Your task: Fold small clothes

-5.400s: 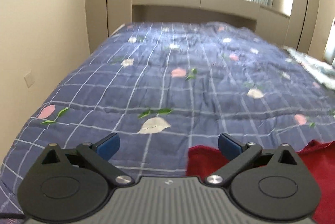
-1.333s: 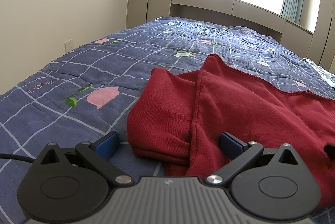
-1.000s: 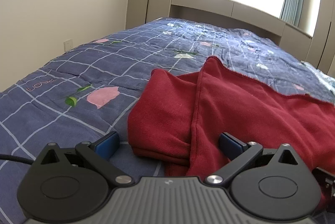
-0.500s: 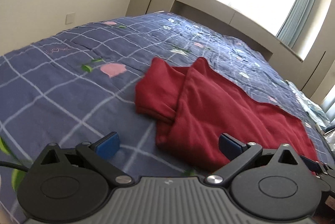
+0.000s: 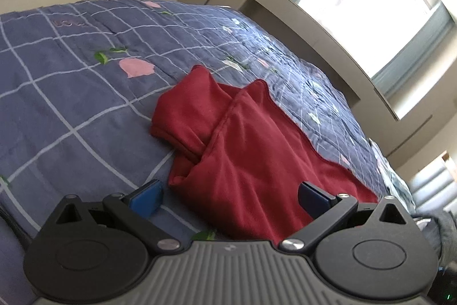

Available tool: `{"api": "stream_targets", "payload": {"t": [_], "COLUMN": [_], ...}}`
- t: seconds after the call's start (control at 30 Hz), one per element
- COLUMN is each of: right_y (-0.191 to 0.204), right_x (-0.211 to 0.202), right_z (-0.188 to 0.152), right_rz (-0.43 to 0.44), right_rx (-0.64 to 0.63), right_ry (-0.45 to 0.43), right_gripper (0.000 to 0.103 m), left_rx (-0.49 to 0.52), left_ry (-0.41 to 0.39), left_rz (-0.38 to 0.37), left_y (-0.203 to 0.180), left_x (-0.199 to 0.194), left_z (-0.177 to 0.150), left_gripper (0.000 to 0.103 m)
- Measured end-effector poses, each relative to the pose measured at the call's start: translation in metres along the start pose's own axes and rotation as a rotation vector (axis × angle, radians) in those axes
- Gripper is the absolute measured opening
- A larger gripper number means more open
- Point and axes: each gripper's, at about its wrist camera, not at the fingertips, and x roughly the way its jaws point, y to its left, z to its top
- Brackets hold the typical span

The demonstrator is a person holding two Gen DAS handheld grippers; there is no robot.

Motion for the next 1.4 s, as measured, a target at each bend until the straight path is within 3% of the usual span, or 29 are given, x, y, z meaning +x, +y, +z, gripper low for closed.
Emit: {"api": "stream_targets", "payload": {"t": [0.17, 0.23, 0.33, 0.47, 0.57, 0.7, 0.77, 0.83, 0.9, 1.27, 1.33, 1.4], "right_y": [0.0, 0.0, 0.0, 0.0, 0.0, 0.0, 0.0, -0.002, -0.003, -0.002, -0.002, -0.002], "right_x": [0.0, 0.0, 0.0, 0.0, 0.0, 0.0, -0.001, -0.001, -0.002, -0.002, -0.002, -0.002], "right_z": [0.0, 0.0, 0.0, 0.0, 0.0, 0.0, 0.0, -0.001, -0.001, 0.0, 0.0, 0.0], "right_rz": [0.0, 0.0, 0.0, 0.0, 0.001, 0.002, 0.003, 0.007, 0.012, 0.009, 0.009, 0.009], "right_rx": [0.0, 0.0, 0.0, 0.001, 0.001, 0.003, 0.004, 0.01, 0.016, 0.014, 0.014, 0.014], "right_ry": [0.0, 0.0, 0.0, 0.0, 0.0, -0.001, -0.003, -0.006, -0.008, -0.008, -0.008, -0.009], "right_gripper": [0.103, 0.103, 0.103, 0.103, 0.103, 0.103, 0.103, 0.103, 0.103, 0.103, 0.103, 0.103], "left_rx": [-0.02, -0.018, -0.034, -0.061, -0.074, -0.042, -0.06, -0.081, -0.113, -0.172, -0.18, -0.181], "left_ry": [-0.013, -0.025, -0.032, -0.034, -0.048, -0.069, -0.088, -0.102, -0.101, -0.112, -0.11, -0.111], "left_rz": [-0.003, 0.006, 0.018, 0.033, 0.02, 0.09, 0.13, 0.172, 0.181, 0.135, 0.133, 0.125], "left_y": [-0.002, -0.001, 0.001, 0.005, 0.004, -0.008, -0.011, -0.01, -0.003, 0.009, 0.008, 0.007], "left_x": [-0.001, -0.002, -0.001, 0.003, 0.006, 0.011, 0.011, 0.011, 0.011, 0.019, 0.02, 0.021], "left_z": [-0.002, -0.004, -0.003, -0.004, -0.005, -0.007, -0.007, -0.006, -0.004, 0.0, 0.002, 0.002], "left_gripper": [0.089, 0.077, 0.071, 0.074, 0.085, 0.085, 0.076, 0.047, 0.034, 0.039, 0.023, 0.019]}}
